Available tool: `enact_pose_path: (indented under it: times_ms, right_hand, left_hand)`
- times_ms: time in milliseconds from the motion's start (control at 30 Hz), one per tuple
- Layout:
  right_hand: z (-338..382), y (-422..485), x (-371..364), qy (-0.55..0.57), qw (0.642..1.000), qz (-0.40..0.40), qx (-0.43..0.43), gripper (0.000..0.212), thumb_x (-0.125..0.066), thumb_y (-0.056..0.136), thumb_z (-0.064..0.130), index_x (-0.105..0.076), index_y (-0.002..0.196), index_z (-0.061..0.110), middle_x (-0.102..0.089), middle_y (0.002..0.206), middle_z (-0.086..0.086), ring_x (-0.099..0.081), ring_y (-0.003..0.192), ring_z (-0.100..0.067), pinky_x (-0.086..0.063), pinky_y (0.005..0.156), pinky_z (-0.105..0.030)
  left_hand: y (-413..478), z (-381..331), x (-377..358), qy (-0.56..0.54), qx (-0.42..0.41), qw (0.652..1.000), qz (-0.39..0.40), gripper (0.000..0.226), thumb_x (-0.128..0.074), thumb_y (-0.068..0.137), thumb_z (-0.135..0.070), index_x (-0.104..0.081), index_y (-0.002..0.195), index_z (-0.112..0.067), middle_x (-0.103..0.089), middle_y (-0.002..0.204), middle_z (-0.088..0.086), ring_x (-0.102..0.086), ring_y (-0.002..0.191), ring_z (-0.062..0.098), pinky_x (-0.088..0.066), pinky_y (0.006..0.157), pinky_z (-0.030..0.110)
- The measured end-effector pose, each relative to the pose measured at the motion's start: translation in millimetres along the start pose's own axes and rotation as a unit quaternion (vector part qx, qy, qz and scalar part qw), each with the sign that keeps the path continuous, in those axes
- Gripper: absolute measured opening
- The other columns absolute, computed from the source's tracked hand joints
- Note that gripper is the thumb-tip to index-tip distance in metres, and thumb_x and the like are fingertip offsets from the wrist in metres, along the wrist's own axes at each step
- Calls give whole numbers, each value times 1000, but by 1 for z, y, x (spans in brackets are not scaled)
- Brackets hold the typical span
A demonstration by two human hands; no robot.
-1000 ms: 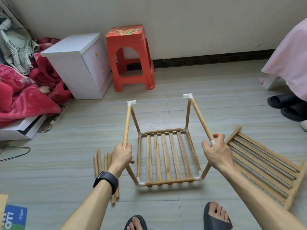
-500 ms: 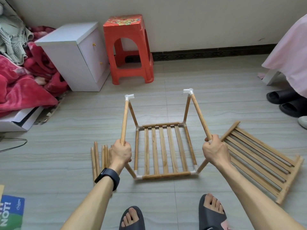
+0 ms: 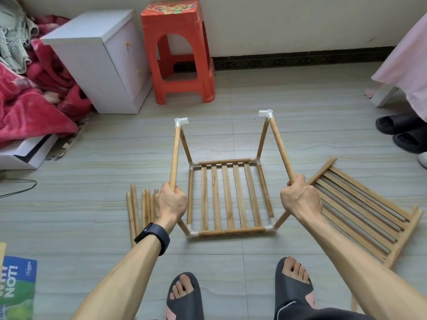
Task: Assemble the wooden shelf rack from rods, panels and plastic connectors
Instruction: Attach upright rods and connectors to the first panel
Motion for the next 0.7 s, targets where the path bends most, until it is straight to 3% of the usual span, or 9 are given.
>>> enact_pose_path:
  times_ms: [100, 200, 367, 467, 567, 633, 700]
  right_hand:
    - [1, 5, 4, -15, 1000, 20, -10, 13, -39, 93, 19, -45, 103, 13, -44, 70, -2, -51, 75, -33, -41, 69, -40]
    - [7, 4, 0, -17, 1000, 19, 1, 21, -37, 90, 18, -46, 107, 10, -46, 74, -4, -51, 78, -35, -41, 71, -42]
    - [9, 0, -3, -12, 1000, 12, 5, 20, -35, 92, 18, -45, 108, 9, -49, 74, -6, -54, 77, -35, -45, 69, -43]
    - [8, -2, -1, -1, 1000, 11, 1, 16, -36, 94, 19, -45, 105, 12, -50, 73, -5, -49, 65, -25, -35, 55, -35]
    - [4, -3, -2, 13, 1000, 19, -8, 13, -38, 94, 19, -45, 103, 14, -51, 73, -4, -47, 63, -20, -29, 51, -31]
    - [1, -4, -4, 47, 998, 19, -37, 13, -39, 95, 19, -46, 105, 13, -55, 80, -5, -52, 69, -24, -38, 56, -35]
    - [-1, -9, -7, 112, 989, 9, -95, 16, -40, 99, 19, -47, 110, 11, -60, 95, -11, -55, 79, -30, -44, 65, -38]
  left_hand:
    - [2, 4, 1, 32, -5, 999, -8, 29, -40, 104, -29, -56, 112, -6, -52, 81, 3, -51, 67, 17, -38, 52, 31]
    - [1, -1, -5, 44, -13, 999, -15, 29, -39, 104, -28, -55, 110, -5, -49, 77, 1, -48, 66, 16, -40, 57, 33]
    - [0, -6, -10, 29, -16, 999, -2, 27, -37, 105, -27, -52, 109, -5, -52, 78, 3, -51, 63, 18, -40, 51, 31]
    - [-2, -5, -6, 16, -7, 1000, 17, 27, -37, 106, -27, -51, 111, -4, -52, 79, 3, -51, 62, 16, -43, 50, 30]
    - [1, -3, -1, -7, 18, 999, 51, 26, -39, 106, -30, -49, 115, -8, -58, 85, 6, -61, 67, 21, -60, 63, 41]
    - [4, -4, 6, -24, 25, 997, 67, 34, -38, 105, -40, -46, 121, -11, -61, 89, 6, -66, 72, 24, -61, 66, 46]
    - [10, -8, 15, -27, -4, 997, 72, 53, -33, 103, -58, -34, 137, -17, -61, 104, 8, -64, 78, 22, -55, 69, 40]
Point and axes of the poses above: each hand's wrist, its own y-axis towards the middle knuckle, its own x-axis out of the back of the hand, z = x × y, the point moved 2 cm from there along y, towards the middle knuckle
